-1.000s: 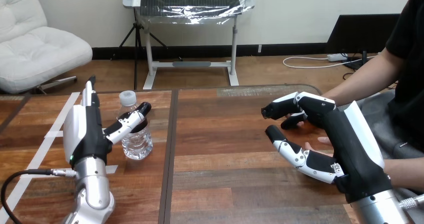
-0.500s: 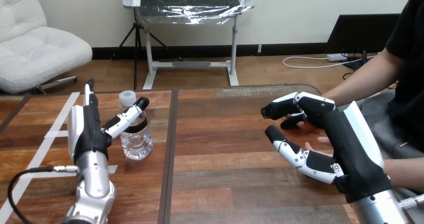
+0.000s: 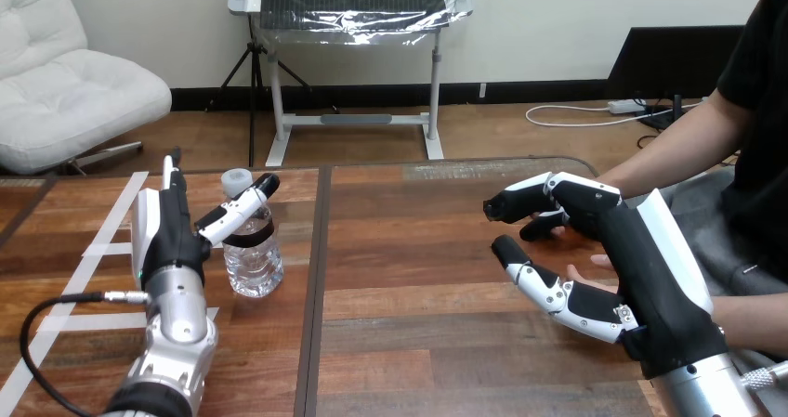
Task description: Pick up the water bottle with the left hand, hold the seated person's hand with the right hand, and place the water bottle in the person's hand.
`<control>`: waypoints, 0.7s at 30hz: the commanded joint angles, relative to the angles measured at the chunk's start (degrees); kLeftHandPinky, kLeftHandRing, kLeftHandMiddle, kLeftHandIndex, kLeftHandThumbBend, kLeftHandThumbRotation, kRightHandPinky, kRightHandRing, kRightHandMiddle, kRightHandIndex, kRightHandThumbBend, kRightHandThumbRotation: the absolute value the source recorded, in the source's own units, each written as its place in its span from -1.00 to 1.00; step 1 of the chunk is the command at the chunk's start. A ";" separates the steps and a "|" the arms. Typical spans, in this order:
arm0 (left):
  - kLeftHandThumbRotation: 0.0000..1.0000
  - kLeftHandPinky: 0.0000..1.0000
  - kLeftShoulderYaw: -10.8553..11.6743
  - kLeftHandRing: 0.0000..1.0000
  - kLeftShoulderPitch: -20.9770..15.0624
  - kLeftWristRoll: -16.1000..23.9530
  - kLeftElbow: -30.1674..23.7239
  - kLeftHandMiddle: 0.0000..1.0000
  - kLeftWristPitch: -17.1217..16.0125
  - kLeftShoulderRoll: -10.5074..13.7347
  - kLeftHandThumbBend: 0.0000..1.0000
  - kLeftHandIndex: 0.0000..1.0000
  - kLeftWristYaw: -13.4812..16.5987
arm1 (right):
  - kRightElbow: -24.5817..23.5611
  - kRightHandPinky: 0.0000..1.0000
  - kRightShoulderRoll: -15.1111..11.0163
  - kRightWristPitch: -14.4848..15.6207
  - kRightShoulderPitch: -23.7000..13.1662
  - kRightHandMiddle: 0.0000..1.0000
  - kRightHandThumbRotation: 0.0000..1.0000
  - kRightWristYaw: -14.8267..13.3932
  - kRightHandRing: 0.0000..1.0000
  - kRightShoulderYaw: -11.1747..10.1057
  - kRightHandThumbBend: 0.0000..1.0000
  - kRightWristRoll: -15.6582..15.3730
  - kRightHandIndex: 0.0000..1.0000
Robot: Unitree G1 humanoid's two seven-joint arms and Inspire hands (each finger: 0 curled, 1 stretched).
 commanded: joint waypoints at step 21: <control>0.06 0.62 -0.28 0.84 -7.80 0.71 1.55 0.93 4.33 -0.45 0.93 0.91 -7.20 | -3.78 0.10 -0.61 1.53 -0.96 0.26 -1.00 0.69 0.30 -0.35 -0.18 0.63 0.18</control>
